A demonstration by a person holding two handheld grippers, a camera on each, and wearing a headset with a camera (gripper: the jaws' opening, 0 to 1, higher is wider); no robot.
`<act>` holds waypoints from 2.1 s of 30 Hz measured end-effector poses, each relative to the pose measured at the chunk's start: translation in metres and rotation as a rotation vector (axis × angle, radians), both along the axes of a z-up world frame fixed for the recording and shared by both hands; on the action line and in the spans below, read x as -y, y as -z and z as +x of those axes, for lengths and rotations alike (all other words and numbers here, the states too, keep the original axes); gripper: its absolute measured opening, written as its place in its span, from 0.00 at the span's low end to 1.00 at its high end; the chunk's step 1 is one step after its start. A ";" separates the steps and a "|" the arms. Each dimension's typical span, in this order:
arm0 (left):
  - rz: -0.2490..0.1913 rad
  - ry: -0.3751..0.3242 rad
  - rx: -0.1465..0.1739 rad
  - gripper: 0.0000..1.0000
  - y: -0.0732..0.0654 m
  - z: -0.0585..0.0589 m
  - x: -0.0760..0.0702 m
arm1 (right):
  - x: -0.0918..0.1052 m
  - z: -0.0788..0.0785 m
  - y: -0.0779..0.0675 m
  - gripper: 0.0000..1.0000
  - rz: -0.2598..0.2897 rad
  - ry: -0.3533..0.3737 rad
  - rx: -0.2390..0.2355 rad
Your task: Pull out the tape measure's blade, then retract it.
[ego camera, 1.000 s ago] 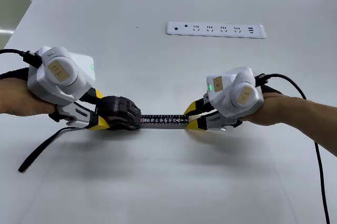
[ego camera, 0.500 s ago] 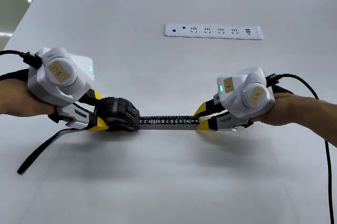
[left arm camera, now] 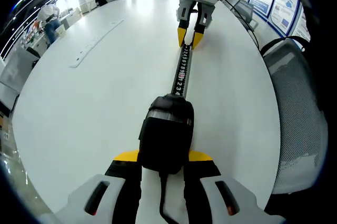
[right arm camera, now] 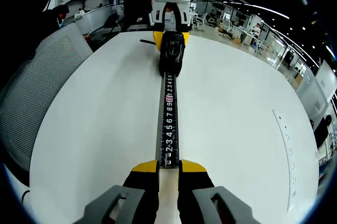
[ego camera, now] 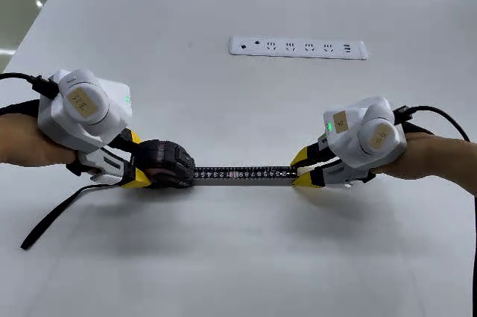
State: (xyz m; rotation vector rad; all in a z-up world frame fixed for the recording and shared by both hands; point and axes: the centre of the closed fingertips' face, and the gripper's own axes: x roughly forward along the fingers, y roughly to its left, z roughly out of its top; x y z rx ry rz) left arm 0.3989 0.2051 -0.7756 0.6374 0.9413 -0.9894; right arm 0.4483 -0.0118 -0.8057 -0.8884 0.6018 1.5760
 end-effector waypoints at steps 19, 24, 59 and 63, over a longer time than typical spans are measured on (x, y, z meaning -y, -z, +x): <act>0.012 0.004 -0.010 0.25 0.001 0.000 0.000 | 0.031 0.003 -0.002 0.09 -0.041 0.028 0.010; 0.014 0.004 -0.011 0.25 0.000 0.000 0.000 | 0.040 0.005 0.000 0.09 -0.054 0.036 0.014; 0.037 0.015 -0.006 0.26 0.000 -0.001 0.002 | 0.069 0.007 -0.002 0.11 -0.104 0.077 0.025; 0.029 0.017 0.000 0.26 0.000 0.001 0.002 | 0.069 0.009 -0.002 0.11 -0.110 0.081 0.025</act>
